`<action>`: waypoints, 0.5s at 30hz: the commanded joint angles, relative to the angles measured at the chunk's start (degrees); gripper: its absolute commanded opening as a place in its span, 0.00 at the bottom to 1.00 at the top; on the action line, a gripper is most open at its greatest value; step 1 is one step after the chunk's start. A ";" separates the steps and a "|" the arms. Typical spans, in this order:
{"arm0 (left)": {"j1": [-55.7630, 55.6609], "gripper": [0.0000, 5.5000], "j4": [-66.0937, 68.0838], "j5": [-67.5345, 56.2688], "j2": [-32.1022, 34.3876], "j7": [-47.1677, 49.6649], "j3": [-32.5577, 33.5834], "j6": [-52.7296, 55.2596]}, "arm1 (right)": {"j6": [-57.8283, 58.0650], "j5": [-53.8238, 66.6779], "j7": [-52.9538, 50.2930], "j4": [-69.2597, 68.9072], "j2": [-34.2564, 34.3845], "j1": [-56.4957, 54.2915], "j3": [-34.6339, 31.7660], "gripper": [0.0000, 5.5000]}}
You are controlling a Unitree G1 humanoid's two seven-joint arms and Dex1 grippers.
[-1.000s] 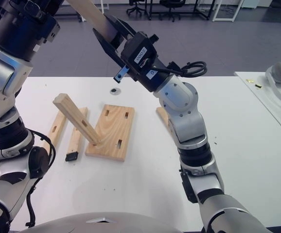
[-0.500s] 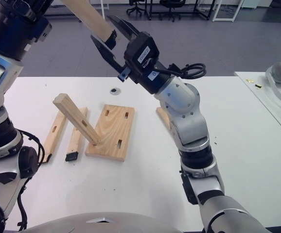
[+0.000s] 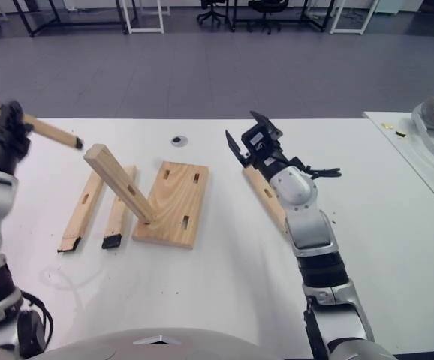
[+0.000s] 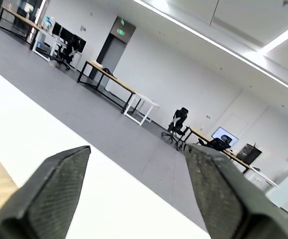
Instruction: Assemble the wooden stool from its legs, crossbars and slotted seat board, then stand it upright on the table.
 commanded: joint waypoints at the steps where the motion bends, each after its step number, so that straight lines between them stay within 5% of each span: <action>1: 4.60 0.07 0.62 9.64 -5.46 0.06 -5.90 -2.40 | -3.66 -0.93 -1.18 5.21 0.70 2.42 0.07 0.63; 15: 9.72 0.07 9.80 28.05 -15.27 -9.43 -12.18 -12.05 | -8.12 -1.98 -1.78 10.61 2.09 3.88 0.28 0.63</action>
